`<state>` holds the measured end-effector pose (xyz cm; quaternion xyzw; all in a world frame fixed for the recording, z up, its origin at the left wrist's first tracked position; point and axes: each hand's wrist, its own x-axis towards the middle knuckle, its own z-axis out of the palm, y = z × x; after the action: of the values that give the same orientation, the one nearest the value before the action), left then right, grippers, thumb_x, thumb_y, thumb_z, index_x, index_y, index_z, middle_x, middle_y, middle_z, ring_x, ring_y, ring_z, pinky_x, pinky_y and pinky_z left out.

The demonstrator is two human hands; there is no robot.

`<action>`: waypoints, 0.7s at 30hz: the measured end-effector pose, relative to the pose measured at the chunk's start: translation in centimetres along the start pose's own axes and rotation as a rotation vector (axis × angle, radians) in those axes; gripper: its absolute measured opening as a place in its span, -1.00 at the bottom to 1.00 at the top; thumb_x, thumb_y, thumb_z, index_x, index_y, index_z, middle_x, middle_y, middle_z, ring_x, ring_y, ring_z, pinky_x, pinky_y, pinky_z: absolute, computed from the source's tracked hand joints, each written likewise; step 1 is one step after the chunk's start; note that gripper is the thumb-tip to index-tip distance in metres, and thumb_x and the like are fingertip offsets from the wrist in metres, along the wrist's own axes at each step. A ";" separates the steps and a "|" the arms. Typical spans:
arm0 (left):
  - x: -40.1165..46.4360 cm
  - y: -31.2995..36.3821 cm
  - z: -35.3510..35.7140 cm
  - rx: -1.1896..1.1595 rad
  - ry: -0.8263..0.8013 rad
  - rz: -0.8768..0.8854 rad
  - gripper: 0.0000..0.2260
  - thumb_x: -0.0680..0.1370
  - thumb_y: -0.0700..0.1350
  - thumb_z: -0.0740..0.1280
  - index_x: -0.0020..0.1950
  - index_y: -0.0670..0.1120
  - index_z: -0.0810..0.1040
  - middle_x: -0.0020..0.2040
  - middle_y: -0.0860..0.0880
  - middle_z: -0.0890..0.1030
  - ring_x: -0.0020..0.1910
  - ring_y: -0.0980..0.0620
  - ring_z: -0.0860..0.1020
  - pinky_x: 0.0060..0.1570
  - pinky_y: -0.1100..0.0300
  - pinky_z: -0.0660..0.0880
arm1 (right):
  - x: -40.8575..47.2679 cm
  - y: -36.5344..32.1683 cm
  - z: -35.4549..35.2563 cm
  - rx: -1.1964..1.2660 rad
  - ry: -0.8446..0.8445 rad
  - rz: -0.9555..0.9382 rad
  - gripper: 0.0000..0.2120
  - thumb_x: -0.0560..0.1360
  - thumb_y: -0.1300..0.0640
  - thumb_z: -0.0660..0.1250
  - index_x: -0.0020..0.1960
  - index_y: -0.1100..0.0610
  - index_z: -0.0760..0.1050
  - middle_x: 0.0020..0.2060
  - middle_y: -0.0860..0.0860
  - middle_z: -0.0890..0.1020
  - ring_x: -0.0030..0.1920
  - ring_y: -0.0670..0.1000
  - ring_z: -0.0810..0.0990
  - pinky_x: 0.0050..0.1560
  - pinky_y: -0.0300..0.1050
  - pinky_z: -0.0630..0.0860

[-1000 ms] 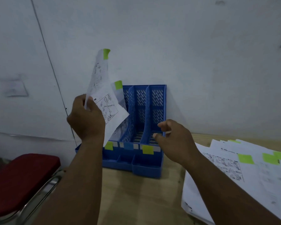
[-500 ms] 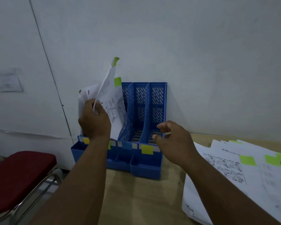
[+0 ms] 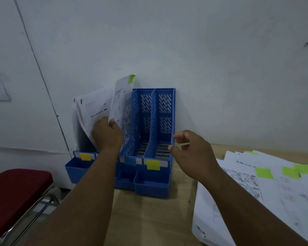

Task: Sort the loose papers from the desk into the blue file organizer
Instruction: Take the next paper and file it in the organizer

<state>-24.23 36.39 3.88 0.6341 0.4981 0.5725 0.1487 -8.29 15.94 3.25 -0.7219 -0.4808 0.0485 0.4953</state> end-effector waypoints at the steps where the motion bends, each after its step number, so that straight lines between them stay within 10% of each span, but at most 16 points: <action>1: 0.1 0.1 -0.1 0.011 -0.017 -0.022 -0.75 0.68 -0.13 0.18 0.01 -0.25 0.58 -0.03 -0.23 0.61 -0.04 -0.24 0.57 -0.12 0.04 0.47 | 0.0 0.2 -0.1 -0.004 0.005 0.008 -0.72 0.53 -0.02 0.44 0.21 -0.13 0.51 0.05 -0.22 0.56 -0.01 -0.20 0.52 -0.14 -0.45 0.34; 7: -1.3 0.7 -1.4 -0.057 -0.039 -0.062 -0.76 0.63 -0.09 0.32 0.24 -0.18 0.54 0.13 -0.15 0.60 0.10 -0.13 0.57 0.02 0.08 0.52 | -1.2 0.7 -1.2 -0.017 0.018 0.046 -0.70 0.53 -0.01 0.44 0.25 -0.11 0.52 0.07 -0.21 0.56 0.01 -0.19 0.52 -0.17 -0.46 0.34; 14: -5.0 2.8 -2.6 -0.122 0.112 -0.002 -0.14 0.52 -0.01 0.49 0.64 -0.06 0.01 0.59 -0.14 0.16 0.56 -0.14 0.22 0.48 -0.06 0.31 | -3.5 1.2 -3.7 -0.017 0.038 0.099 -0.72 0.51 -0.01 0.45 0.21 -0.12 0.52 0.05 -0.21 0.58 -0.04 -0.25 0.52 -0.16 -0.44 0.36; 21: -14.0 7.4 -2.7 -0.162 0.276 0.272 -0.47 0.49 -0.10 0.48 0.41 -0.19 0.43 0.33 -0.17 0.49 0.33 -0.15 0.45 0.29 -0.02 0.45 | -6.5 3.8 -8.2 -0.013 0.128 0.236 -0.73 0.47 -0.03 0.48 0.15 -0.12 0.55 0.03 -0.23 0.59 -0.01 -0.22 0.56 -0.05 -0.29 0.44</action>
<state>-21.04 20.71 2.22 0.5972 0.3757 0.7068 0.0510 -4.81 5.43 1.86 -0.7782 -0.3601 0.0572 0.5113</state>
